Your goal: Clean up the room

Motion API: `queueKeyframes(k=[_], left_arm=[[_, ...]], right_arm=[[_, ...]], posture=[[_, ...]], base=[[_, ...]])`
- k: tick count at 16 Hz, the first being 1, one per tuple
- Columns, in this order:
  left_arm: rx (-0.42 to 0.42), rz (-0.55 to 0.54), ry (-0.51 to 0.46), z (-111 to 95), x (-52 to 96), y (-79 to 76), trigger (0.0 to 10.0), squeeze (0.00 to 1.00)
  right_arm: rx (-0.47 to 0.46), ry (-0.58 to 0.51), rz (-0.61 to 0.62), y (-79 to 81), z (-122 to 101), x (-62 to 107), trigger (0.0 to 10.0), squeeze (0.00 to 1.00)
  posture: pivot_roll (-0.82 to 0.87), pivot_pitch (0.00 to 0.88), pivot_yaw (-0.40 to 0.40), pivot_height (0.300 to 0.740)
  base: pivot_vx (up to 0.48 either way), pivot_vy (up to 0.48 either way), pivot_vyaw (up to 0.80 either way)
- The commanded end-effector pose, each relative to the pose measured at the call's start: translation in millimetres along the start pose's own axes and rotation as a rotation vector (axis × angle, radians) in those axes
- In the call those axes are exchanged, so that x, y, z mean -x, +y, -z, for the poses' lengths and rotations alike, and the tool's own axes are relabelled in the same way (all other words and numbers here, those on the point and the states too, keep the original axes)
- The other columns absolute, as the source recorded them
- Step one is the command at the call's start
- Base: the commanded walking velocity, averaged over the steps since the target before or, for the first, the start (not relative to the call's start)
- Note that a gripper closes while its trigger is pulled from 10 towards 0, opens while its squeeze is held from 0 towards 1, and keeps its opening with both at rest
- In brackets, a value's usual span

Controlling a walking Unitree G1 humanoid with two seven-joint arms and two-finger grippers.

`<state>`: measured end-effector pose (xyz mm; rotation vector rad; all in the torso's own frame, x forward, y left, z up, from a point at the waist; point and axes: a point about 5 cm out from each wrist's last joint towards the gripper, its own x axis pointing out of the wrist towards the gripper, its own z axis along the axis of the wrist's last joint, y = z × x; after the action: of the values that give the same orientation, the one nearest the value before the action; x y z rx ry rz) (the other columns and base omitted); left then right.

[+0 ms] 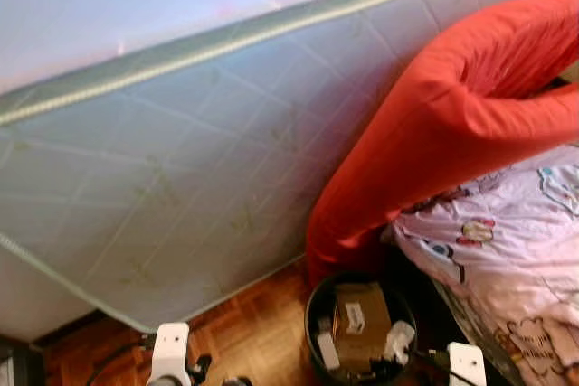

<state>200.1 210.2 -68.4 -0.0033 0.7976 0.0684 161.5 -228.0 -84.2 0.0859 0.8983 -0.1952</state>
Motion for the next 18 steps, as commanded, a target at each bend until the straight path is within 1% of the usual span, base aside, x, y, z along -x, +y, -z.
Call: queueKeyframes(k=[1,6,14,18], left_arm=[[0.011,-0.015,0.044,11.9,3.6,5.4,10.0,0.00],[0.012,-0.014,0.050,13.2,3.8,4.7,10.0,0.00],[0.021,-0.013,0.047,12.6,2.9,-0.7,10.0,0.00],[0.020,-0.012,0.044,12.1,2.6,-1.9,10.0,0.00]], right_arm=[[-0.010,0.038,0.008,-3.0,11.4,3.0,10.0,0.00],[-0.013,0.040,0.007,-3.6,11.5,3.0,10.0,0.00],[-0.001,0.049,0.002,-4.2,14.1,3.8,10.0,0.00],[0.009,0.055,-0.015,5.9,18.4,3.9,10.0,0.00]], posture=[[0.04,0.175,0.001,0.740],[0.04,0.187,0.003,0.740],[0.05,0.187,-0.011,0.740],[0.05,0.184,-0.013,0.740]], base=[[-0.289,0.000,0.00],[-0.288,0.000,0.00],[-0.286,0.000,0.00],[0.000,0.000,0.00]])
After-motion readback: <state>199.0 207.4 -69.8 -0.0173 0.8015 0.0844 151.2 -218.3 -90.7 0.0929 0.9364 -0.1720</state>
